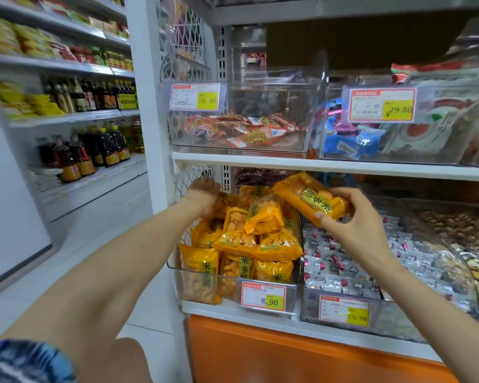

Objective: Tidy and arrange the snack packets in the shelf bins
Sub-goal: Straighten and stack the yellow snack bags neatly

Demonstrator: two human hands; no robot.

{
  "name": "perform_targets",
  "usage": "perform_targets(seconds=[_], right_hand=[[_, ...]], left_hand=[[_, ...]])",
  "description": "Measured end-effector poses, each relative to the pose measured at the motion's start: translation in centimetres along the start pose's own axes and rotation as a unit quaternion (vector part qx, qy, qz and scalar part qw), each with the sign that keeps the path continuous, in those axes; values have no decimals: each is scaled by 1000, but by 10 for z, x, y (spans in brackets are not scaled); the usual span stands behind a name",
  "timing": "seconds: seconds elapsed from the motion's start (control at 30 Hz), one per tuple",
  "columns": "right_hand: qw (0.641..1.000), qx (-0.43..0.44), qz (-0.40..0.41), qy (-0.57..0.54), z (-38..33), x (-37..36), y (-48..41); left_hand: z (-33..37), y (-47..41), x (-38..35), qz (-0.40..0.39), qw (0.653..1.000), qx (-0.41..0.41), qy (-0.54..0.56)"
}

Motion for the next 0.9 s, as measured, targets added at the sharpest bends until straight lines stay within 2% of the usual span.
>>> perform_targets(seconds=[0.17,0.23,0.33,0.43,0.5,0.6,0.8,0.9], right_hand=[[1000,-5,-19,-6,5,-2,-1],[1000,-11,-22,-8,6,-3,-2],[1000,-21,-21,-10,7,-2,-3],[999,-29,-13,-6,9,2,-2],[1000,-29,-6,-2,10,5,-1],[999,-33,4,0,13,11,0],[999,-44,1,-3,20,15,1],[999,-42,-8,-4,20,12,0]], left_hand=[[-14,14,15,94,991,68,61],[-25,21,18,145,974,92,148],[-35,23,14,182,923,105,322],[-24,14,16,148,870,73,465],[-10,5,20,122,850,43,511],[12,-9,21,70,858,25,508],[32,-28,22,-59,849,-34,524],[33,-27,26,-94,847,-71,518]])
Point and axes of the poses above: each hand's wrist, its own y-axis away from the middle knuckle, its own x-axis out of the back of the hand, z = x × y, the point moved 7 cm from there along -y, towards the middle knuckle, and after that the axes turned 11 degrees about -z, right-handed, at the moved point
